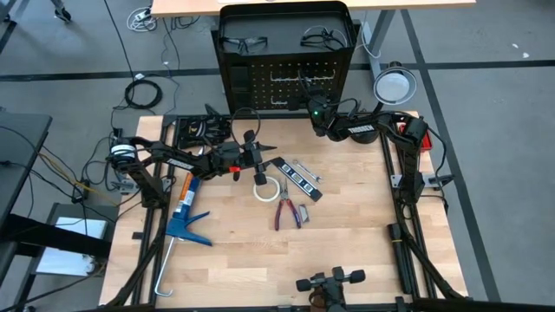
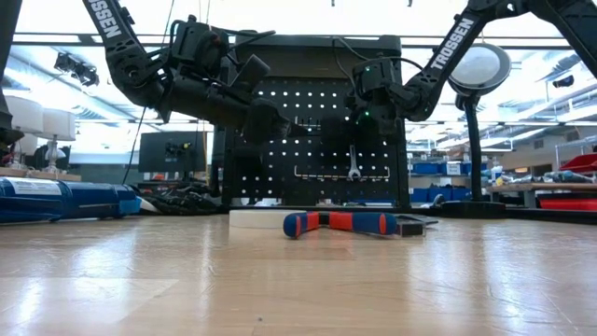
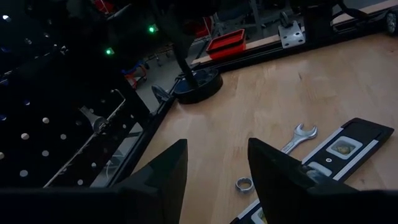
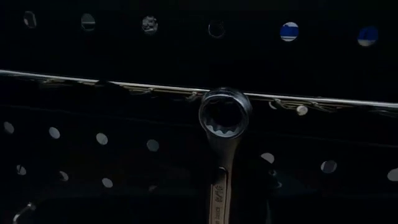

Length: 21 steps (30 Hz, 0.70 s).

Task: Hang tools onto peg board
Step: Unhang the silver wrench from the black peg board

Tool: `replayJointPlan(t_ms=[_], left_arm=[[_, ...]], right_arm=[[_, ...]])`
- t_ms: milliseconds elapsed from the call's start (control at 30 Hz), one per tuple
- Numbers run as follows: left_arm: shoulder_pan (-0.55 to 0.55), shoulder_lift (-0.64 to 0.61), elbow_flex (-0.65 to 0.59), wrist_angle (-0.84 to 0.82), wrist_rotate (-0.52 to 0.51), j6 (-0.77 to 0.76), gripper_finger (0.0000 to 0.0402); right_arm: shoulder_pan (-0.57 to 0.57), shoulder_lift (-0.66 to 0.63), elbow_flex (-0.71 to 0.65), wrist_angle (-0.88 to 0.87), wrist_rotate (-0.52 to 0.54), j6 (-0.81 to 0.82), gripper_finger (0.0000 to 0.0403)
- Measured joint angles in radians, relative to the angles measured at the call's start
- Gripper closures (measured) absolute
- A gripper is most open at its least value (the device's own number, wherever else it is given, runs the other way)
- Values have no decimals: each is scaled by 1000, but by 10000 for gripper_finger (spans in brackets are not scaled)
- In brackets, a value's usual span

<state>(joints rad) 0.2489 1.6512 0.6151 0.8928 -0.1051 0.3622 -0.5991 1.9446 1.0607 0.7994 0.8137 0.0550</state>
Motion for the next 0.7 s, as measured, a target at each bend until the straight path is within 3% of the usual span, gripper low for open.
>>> replayJointPlan(t_ms=[700], left_arm=[[0, 0, 0, -17, 0, 1, 229]], right_arm=[[4, -7, 1, -19, 23, -47, 343]])
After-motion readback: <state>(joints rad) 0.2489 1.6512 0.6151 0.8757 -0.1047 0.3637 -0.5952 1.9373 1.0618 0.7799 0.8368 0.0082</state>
